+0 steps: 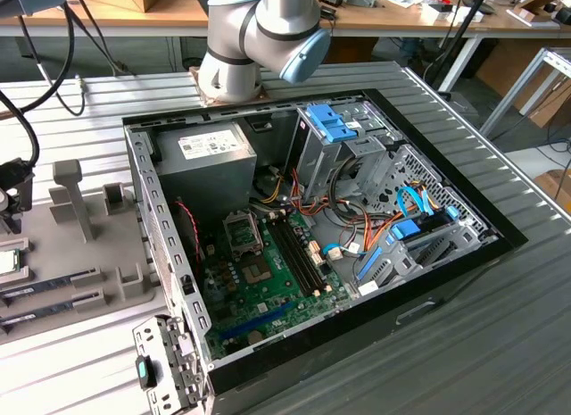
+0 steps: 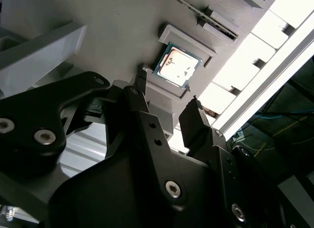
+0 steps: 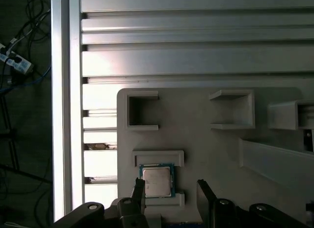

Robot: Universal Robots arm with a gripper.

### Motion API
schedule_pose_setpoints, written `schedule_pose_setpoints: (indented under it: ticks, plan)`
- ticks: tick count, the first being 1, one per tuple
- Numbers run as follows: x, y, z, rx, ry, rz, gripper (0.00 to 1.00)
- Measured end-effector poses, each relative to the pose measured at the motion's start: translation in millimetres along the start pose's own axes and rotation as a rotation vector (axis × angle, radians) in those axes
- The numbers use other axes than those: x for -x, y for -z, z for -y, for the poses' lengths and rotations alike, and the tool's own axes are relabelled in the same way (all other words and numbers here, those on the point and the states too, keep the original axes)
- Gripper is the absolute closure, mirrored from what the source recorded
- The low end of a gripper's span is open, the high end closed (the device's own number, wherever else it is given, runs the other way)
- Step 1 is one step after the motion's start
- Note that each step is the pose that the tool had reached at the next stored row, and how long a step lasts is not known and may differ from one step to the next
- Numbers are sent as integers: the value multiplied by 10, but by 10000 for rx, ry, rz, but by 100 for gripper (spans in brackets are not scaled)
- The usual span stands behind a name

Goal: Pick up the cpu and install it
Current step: 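Pick up the cpu and move it towards the insertion slot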

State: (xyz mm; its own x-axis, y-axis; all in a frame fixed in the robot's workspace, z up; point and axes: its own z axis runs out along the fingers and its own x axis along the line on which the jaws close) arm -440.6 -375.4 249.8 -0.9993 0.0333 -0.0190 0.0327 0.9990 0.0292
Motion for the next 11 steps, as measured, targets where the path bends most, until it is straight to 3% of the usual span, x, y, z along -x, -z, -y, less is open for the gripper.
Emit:
schedule_pose_setpoints:
  ticks: [11]
  plan:
    - [-40, -35, 2, -2, 0, -3, 46]
